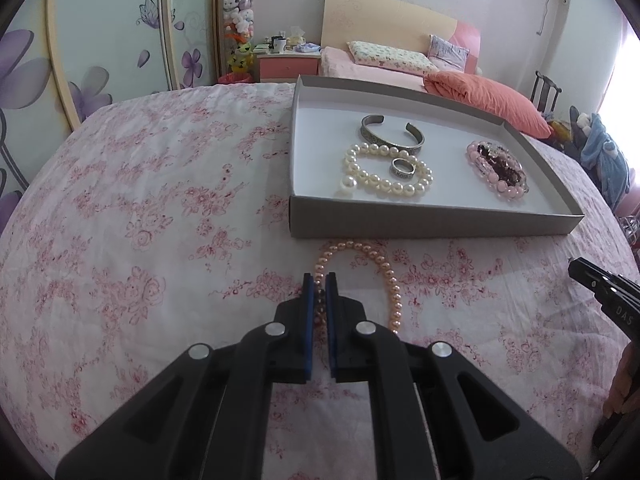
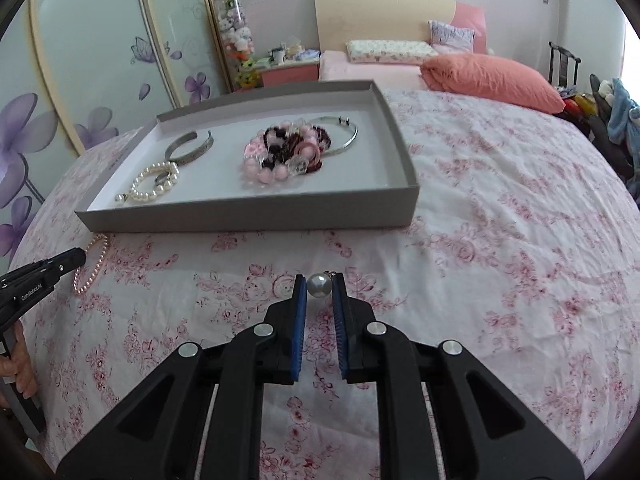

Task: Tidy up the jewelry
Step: 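Carry the stud into the tray with the right tool while the left drops the pink necklace there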

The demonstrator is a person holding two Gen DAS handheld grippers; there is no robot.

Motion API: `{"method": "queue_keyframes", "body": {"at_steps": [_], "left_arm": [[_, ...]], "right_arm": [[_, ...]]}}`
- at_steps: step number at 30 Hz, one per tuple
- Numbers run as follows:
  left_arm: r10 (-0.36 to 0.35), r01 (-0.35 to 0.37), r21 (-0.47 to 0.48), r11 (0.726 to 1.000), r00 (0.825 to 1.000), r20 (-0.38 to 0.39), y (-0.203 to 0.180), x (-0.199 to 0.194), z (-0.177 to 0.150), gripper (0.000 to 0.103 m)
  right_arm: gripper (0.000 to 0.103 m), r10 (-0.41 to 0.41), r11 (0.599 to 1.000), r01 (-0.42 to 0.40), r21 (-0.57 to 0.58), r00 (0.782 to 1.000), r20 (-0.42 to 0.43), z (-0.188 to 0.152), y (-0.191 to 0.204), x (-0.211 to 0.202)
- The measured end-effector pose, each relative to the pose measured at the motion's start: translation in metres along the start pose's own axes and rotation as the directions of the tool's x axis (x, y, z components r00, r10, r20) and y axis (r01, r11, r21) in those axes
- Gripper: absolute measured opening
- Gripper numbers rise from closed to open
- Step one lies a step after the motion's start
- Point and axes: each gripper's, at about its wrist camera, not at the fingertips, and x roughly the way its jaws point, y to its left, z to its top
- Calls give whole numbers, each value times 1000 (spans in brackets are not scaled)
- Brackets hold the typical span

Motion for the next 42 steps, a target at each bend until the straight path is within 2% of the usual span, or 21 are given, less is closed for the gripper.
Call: {"method": "queue_keyframes", "body": {"at_steps": [7,15,21,31,38,42], "left_arm": [[-25,23,26,999,997,79,-13,-24,-1,7],[-59,44,85,995,980,188,-37,-56,3,7],[-90,62,113,992,960,264,-49,-83,7,7],[-80,21,144,989,905,417,-68,-122,8,7],[-70,3,147,989,891,449,-76,-127,7,7],[-66,3,138,990,888,456,-78,-125,8,7]], "right_arm": [[14,-1,998,9,-56,991,135,5,11,-23],[14,18,997,4,-81,963,268,10,20,-54],[14,37,995,-5,-95,939,342,13,26,-72],[14,47,995,-1,-102,892,450,15,32,-98],[14,50,993,9,-114,864,500,13,40,-108],[14,55,993,8,-121,856,515,16,43,-110]]}}
